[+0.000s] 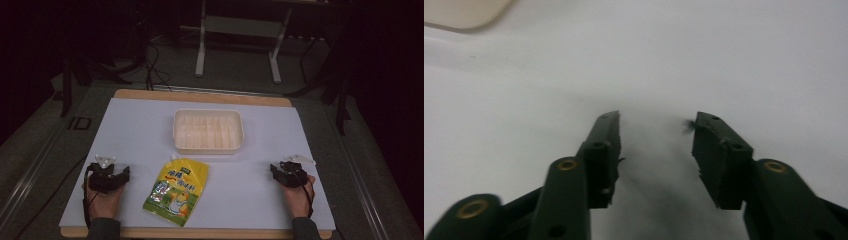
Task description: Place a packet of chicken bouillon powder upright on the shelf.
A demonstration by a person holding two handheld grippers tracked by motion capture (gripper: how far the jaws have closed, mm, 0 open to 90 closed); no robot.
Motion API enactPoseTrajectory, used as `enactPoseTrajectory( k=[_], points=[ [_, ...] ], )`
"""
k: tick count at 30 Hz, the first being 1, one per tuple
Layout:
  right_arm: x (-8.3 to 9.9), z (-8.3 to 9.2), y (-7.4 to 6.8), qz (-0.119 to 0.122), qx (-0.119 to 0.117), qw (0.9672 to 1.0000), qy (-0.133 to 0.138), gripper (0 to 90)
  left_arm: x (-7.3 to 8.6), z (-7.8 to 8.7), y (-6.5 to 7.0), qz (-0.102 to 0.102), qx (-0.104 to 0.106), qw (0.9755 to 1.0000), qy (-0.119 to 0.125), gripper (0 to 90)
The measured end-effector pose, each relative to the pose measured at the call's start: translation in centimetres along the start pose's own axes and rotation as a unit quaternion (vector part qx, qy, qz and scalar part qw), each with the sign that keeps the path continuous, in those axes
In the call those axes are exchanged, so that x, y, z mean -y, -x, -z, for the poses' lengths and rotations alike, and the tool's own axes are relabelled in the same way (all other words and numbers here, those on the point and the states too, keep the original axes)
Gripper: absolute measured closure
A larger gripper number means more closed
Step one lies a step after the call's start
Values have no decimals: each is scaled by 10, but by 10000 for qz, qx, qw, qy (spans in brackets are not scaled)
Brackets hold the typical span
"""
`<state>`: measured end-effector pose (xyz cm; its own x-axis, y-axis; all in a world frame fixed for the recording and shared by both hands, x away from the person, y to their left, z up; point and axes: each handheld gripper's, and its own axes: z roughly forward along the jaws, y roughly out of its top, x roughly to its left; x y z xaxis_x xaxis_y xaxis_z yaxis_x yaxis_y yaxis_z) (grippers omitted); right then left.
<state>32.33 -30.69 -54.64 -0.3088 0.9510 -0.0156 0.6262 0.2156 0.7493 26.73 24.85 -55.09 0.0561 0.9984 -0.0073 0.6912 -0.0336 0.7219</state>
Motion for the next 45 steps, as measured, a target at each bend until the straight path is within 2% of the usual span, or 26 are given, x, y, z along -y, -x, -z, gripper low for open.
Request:
enactPoseTrajectory(
  k=[4,6,7,10,18,26,32,37,45],
  points=[
    [-2,2,-4,-14,-254,9997,9,569,-1,2,-1,-94,249,9995,170,455],
    [-3,3,-5,-5,-301,9995,4,569,-1,2,-1,-94,249,9995,170,460],
    [-3,3,-5,-5,-301,9995,4,575,0,2,-1,-124,376,9989,243,460],
    [-6,7,-13,154,-380,9992,-25,589,-1,1,-2,-163,471,9984,251,470],
    [-17,9,-27,341,-810,9961,-4,578,1,1,0,-348,624,9965,443,532],
    [-28,6,-41,573,-1134,9918,-108,552,3,3,1,-416,661,9954,558,573],
    [-37,8,-56,671,-1482,9866,-113,517,3,2,3,-475,659,9952,545,590],
    [-45,4,-70,881,-1553,9838,-178,489,3,2,3,-540,664,9948,554,581],
    [-54,1,-83,1015,-1682,9803,-216,478,3,3,3,-560,725,9941,584,584]
  ],
)
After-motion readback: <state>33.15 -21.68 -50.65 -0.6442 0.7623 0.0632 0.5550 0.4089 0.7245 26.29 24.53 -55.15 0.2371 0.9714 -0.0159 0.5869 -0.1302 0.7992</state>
